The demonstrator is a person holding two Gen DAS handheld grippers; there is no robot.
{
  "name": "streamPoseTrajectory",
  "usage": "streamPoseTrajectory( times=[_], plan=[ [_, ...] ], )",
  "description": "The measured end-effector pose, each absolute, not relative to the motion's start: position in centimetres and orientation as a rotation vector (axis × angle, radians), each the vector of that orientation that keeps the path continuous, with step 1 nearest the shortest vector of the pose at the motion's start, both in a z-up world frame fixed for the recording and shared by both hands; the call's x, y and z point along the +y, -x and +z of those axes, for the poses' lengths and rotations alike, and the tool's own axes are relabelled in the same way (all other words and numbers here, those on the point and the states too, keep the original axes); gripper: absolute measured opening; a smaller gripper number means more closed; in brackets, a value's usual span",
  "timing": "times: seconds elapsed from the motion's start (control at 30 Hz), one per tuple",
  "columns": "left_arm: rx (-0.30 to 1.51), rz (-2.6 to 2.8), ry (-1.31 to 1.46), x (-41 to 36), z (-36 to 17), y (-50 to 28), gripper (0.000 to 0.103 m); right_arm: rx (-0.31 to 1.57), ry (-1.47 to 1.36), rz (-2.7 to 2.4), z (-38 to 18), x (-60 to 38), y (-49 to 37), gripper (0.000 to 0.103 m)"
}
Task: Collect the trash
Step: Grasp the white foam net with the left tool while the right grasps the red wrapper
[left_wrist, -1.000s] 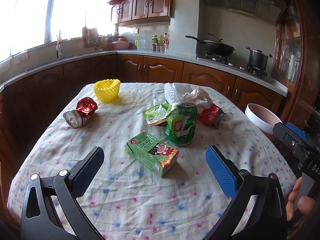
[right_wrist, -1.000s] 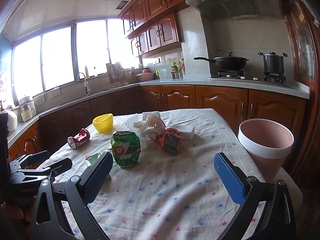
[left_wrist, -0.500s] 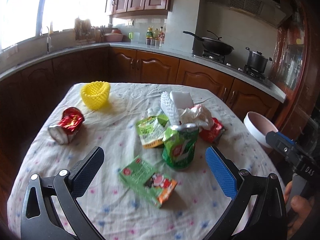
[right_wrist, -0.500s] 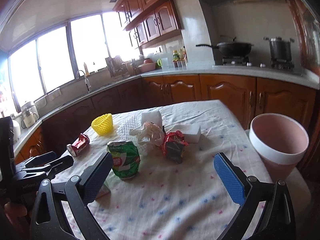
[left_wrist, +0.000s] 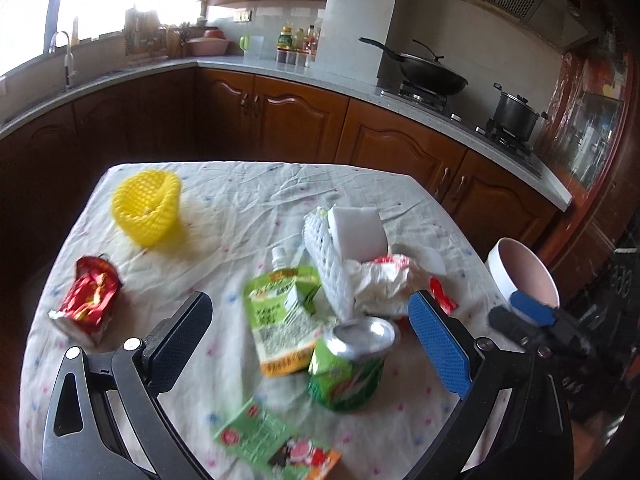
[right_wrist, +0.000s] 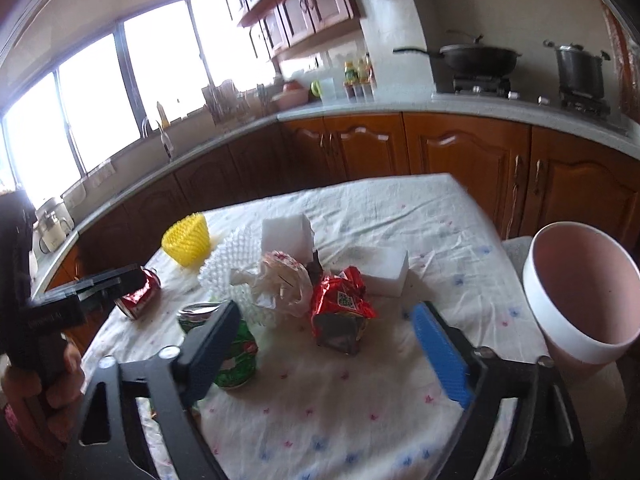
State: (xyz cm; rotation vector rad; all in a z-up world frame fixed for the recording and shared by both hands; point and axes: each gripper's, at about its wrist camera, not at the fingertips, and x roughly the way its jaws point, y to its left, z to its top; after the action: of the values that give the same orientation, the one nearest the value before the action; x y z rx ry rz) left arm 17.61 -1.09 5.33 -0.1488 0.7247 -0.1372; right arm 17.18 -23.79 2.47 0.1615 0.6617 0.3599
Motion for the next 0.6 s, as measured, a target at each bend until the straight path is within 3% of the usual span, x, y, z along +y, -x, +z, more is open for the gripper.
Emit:
streamPoseTrajectory(
  times=[0.23, 0.33, 0.43, 0.53, 0.6],
  plan=[
    [0.802, -0.162, 0.150, -2.1, 4.0, -22.3, 0.094, 0.754, -0.151, 0.377, 0.4, -22.9, -20.8, 0.069],
    [0.834, -0.163, 0.140, -2.4, 3.1, -23.7, 0.082, 0.787, -0.142, 0.382, -0.7, -22.4, -22.2, 0.066],
    [0.877, -0.175, 0.140, -2.6, 1.8, -25.0, 0.070, 0.823, -0.137, 0.380, -1.8, -22.1, -23.4, 0.055],
    [0.914, -0.201, 0.157, -2.6, 0.9, -25.6, 0.043, 0.846, -0.147, 0.387, -2.8, -22.2, -24.1, 0.043],
    [0.930, -0.220, 0.169, -2.6, 0.5, -25.6, 0.011, 0.842, -0.162, 0.410, -2.9, -22.3, -24.1, 0.030]
  ],
)
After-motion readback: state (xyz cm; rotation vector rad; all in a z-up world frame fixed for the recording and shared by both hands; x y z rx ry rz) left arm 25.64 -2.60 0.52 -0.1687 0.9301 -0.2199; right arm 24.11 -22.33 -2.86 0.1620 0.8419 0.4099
